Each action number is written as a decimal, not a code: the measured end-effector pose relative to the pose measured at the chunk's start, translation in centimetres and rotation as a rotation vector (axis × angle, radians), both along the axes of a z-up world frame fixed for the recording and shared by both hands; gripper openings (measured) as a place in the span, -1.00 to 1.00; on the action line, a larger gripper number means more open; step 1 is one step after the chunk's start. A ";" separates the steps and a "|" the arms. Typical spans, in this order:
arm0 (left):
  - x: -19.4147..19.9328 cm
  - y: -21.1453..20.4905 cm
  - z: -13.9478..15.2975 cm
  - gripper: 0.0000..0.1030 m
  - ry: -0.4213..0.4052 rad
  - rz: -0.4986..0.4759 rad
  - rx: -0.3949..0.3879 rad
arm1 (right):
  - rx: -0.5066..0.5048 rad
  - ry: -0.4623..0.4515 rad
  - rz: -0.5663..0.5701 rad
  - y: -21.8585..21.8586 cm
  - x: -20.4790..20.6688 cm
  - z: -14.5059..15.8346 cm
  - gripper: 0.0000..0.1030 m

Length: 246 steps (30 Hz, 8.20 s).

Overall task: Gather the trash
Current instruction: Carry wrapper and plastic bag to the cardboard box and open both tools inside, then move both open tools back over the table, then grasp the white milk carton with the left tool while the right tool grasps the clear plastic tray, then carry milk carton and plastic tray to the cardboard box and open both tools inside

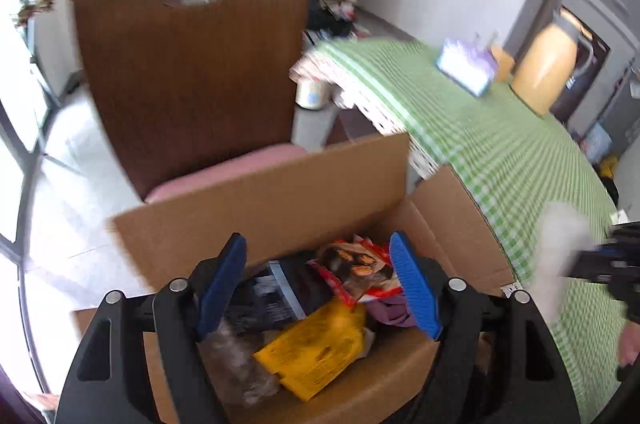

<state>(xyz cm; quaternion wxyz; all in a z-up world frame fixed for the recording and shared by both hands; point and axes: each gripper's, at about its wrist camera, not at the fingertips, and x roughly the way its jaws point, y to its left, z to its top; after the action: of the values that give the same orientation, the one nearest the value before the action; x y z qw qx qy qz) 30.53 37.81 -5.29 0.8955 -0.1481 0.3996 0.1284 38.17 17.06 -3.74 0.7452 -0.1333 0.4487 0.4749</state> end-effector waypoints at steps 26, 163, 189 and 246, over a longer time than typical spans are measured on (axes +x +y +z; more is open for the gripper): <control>-15.6 5.2 1.6 0.39 -0.046 0.343 -0.003 | -0.250 0.240 0.101 16.8 -7.7 -17.5 0.00; -0.6 -20.0 5.9 0.35 -0.065 -0.265 0.040 | 0.268 -0.303 -0.944 -41.9 -10.4 7.4 -0.82; -14.0 -0.6 -0.3 0.40 0.384 0.171 -0.230 | 0.102 -0.108 -0.156 0.0 -1.1 2.9 -0.81; -9.8 -4.0 12.1 0.78 0.143 0.196 0.033 | -0.234 -0.197 0.013 3.2 -3.0 5.3 0.56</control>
<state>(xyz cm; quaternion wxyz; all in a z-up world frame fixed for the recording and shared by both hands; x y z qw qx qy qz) 20.76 33.84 6.85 0.8501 -0.1623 0.4440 0.2322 35.19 20.30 1.60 0.7621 -0.2681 0.4248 0.4085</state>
